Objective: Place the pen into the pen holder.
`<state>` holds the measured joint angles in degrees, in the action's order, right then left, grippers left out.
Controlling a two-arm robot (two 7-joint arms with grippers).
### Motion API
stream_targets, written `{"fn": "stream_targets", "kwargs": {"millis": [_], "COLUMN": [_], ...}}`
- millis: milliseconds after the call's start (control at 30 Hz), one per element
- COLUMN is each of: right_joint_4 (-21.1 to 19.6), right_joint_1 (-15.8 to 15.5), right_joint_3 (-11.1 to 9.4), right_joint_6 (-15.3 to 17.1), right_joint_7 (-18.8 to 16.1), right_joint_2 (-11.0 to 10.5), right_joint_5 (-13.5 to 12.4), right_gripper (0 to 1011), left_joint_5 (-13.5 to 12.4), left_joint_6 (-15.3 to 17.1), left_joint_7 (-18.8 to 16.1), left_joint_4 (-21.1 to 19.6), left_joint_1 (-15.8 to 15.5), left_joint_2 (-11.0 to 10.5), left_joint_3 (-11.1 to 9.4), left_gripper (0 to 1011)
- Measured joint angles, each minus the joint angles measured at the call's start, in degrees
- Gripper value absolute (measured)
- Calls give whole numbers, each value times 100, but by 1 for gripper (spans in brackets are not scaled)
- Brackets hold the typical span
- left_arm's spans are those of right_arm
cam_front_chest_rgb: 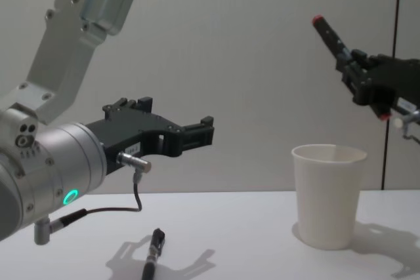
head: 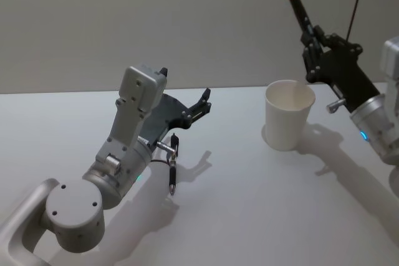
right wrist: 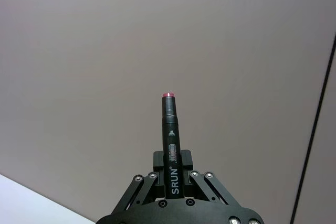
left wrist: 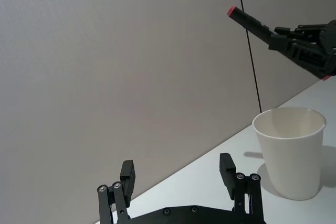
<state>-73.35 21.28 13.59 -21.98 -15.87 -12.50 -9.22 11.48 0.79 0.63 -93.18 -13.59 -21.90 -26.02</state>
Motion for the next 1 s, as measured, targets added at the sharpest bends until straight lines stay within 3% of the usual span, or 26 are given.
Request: {"fn": "stream_targets", "kwargs": {"millis": [567, 1000], "right_joint_4": [949, 1273], "right_joint_1": [485, 601], "right_joint_3": [194, 259], "right_joint_6": [-350, -399], "right_joint_7": [-218, -310], "right_joint_2": [344, 447], "right_joint_5": [65, 57], "right_gripper": [169, 169], "left_joint_5": [0, 0], "left_joint_6": [0, 0], "left_joint_7": [0, 0], "left_joint_4": [0, 0], "left_joint_1": [0, 0], "left_joint_2": [1, 0], "left_joint_3": [0, 0], "left_gripper": [1001, 1001]}}
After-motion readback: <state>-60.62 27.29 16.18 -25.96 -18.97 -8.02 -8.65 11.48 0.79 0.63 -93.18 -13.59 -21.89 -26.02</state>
